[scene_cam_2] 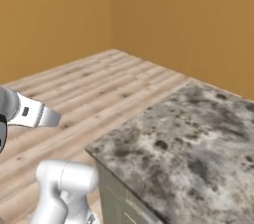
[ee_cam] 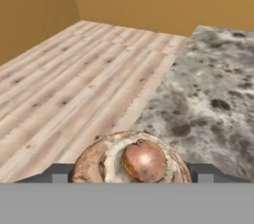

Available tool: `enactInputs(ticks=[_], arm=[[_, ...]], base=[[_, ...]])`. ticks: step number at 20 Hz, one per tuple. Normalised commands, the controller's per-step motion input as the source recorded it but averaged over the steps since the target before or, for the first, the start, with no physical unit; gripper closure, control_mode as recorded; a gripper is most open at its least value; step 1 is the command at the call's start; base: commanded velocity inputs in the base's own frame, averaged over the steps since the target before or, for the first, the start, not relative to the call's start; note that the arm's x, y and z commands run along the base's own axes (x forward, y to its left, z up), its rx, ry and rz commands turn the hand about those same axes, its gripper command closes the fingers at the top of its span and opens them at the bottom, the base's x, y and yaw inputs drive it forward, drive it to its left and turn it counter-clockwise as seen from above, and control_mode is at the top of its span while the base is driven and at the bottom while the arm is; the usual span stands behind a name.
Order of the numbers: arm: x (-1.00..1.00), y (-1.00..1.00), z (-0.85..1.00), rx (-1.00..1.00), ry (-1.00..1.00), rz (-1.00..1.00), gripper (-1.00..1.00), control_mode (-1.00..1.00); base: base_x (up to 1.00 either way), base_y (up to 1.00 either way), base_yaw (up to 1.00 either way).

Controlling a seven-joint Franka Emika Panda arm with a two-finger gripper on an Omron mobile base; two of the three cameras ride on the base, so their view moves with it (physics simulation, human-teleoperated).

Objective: Gather the garlic and mushroom from the fridge and place them on a tray on the dining counter. Then gather the chicken drumstick and fish from the fridge and place them on the other tray.

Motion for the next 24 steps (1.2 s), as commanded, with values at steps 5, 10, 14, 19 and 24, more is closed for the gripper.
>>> enactInputs(ticks=[5,10,14,19,24], arm=[[0.0,0.0,0.0,0.0,0.0,0.0,1.0,1.0],[0.0,0.0,0.0,0.0,0.0,0.0,1.0,1.0],[0.0,0.0,0.0,0.0,0.0,0.0,1.0,1.0],[0.0,0.0,0.0,0.0,0.0,0.0,1.0,1.0],[0.0,0.0,0.0,0.0,0.0,0.0,1.0,1.0]], base=[[0.56,0.54,-0.43],[0.58,0.7,-0.41],[0.62,0.86,-0.37],[0.68,0.8,-0.34],[0.8,0.7,-0.34]])
